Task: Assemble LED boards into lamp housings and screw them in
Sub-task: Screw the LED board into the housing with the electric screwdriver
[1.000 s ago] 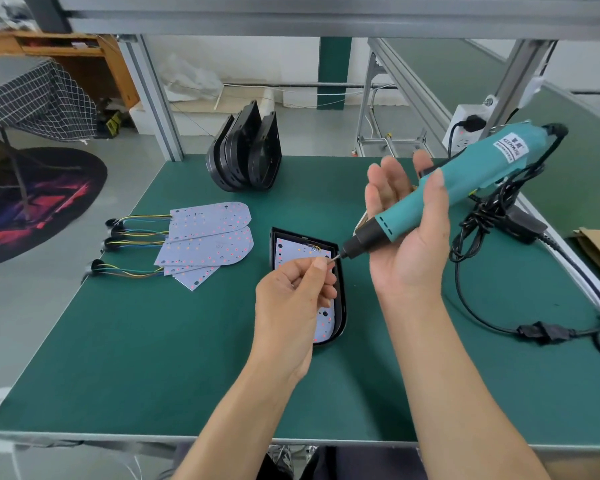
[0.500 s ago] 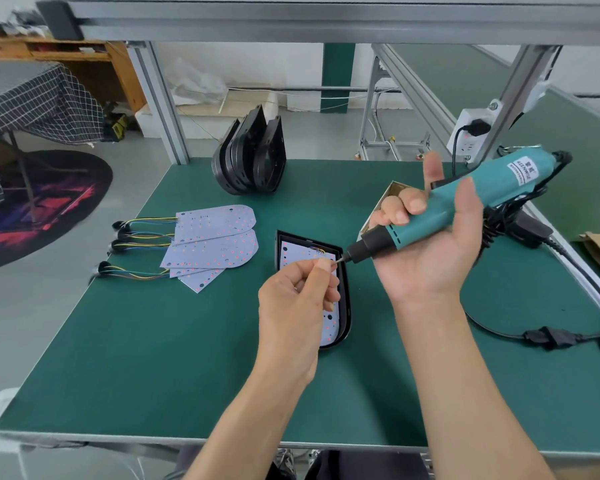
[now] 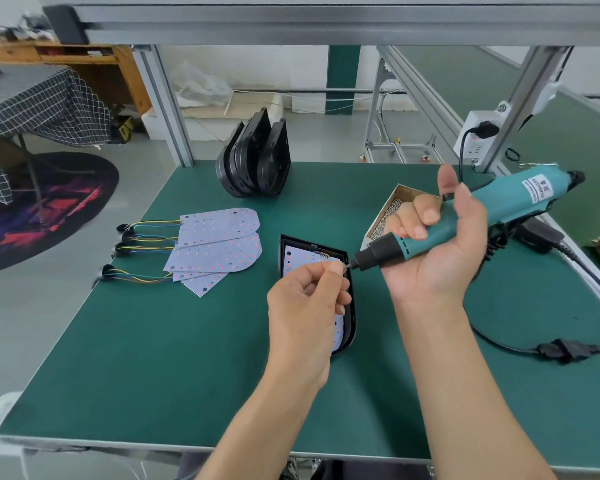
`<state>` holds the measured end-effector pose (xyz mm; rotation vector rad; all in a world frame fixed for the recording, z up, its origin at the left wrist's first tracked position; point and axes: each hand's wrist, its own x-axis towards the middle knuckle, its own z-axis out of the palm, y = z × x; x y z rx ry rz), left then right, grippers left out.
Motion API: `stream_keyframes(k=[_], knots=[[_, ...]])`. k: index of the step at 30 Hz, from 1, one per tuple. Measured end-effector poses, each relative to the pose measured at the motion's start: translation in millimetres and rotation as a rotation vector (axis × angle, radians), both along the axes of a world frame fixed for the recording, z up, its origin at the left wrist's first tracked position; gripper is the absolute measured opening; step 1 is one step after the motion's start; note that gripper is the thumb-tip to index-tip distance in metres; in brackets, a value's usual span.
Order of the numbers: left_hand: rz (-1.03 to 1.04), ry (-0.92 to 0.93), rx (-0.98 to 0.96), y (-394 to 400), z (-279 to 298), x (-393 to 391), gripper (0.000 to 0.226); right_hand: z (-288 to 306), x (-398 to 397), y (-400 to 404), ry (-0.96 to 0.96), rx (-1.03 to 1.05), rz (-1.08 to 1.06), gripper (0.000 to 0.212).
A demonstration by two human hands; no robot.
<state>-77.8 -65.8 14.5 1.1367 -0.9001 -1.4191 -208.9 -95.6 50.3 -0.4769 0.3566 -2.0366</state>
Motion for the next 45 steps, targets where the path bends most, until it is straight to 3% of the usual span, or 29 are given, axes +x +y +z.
stream_keyframes(k=[7,11,13,17,21,26,31,38,45], knots=[[-0.039,0.052,0.035,-2.9,7.8,-2.7,0.013,0.3,-6.4,-2.3,-0.128,-0.006,-0.010,0.019],[-0.036,0.041,0.046,3.8,6.8,1.9,0.042,-2.7,-11.8,-6.7,-0.171,0.003,-0.039,0.021],[0.011,-0.023,-0.003,8.5,4.1,13.5,0.045,-5.3,-18.0,-11.0,-0.164,0.010,-0.067,0.022],[0.162,-0.024,-0.037,-3.5,-0.6,52.4,0.025,-15.7,-26.7,-20.5,-0.098,0.063,-0.135,0.018],[0.246,-0.294,0.118,-39.7,-10.8,80.1,0.019,-29.0,-23.2,-27.9,-0.018,0.151,-0.167,0.016],[-0.046,-0.546,0.173,-55.6,-16.3,74.2,0.070,-36.2,-15.5,-34.3,0.076,0.184,-0.226,0.014],[-0.175,-0.787,0.081,-59.9,-26.0,61.2,0.065,-41.3,-10.1,-39.4,0.187,0.210,-0.307,0.014],[-0.193,-0.777,0.067,-64.7,-45.4,64.3,0.030,-47.8,-7.3,-46.5,0.275,0.213,-0.360,0.022],[-0.157,-0.804,0.052,-65.8,-45.8,58.1,0.031,-51.7,-6.6,-49.3,0.284,0.212,-0.365,0.026]])
